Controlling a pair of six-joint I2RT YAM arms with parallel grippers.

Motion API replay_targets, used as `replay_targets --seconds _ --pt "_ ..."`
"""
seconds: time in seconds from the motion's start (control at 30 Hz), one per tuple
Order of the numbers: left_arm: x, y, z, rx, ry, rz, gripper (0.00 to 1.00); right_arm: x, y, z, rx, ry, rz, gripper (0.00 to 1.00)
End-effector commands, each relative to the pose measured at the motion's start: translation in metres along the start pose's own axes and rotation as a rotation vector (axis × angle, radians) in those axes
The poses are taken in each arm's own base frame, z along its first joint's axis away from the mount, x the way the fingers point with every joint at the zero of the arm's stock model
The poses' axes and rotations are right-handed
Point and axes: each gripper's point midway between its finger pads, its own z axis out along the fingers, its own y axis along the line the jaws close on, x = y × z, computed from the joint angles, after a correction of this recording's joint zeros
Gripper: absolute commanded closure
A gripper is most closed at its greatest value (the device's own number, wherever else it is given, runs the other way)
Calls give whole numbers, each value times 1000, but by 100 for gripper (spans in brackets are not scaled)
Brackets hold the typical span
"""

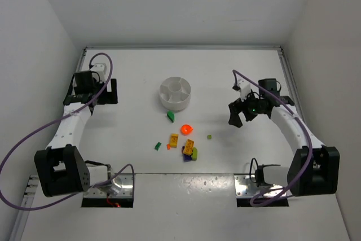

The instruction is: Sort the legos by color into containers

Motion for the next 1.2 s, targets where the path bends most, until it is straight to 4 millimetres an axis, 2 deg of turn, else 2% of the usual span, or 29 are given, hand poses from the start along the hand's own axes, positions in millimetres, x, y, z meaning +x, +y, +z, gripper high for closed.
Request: replay_targets --seconds 0.0,0.13,0.23,0.27,0.3,0.37,0.53,0.6,0.73,0.83,0.93,0.97,1.17 --pt "-10 -4 -2 38 -49 8 0 -31 16 4 -83 -55 -29 5" --pt "-12 -7 -4 56 -49 19 0 -47 45 21 -235 -38 -5 9" --pt "-12 -4 -7 36 -49 28 0 -55 71 38 -328 -12 27 19" --pt "-12 -4 -7 36 -49 28 0 -57 70 41 -327 -15 40 21" --pt "-18 -2 -10 25 -66 30 0 -64 77 48 -339 -29 18 23" --pt "-15 0 -11 17 -53 29 0 -69 83 62 -329 -29 9 25" --pt "-11 1 -13 9 -40 36 0 -72 102 86 -376 -6 -13 31" --pt "-8 1 -14 10 -29 35 0 -72 112 100 -407 6 -27 37" --pt "-9 -1 -14 19 -30 35 0 -67 116 123 -411 37 -35 43" --pt "-6 -1 -14 21 -21 34 0 -64 122 136 -423 46 -29 43" --pt "-5 -3 -12 31 -13 33 0 -65 125 145 -430 57 -17 43" --pt "-5 -3 -12 31 -13 33 0 -58 124 150 -433 79 -6 43" --pt "-1 -3 -8 33 5 31 0 -64 133 162 -447 77 -16 45"
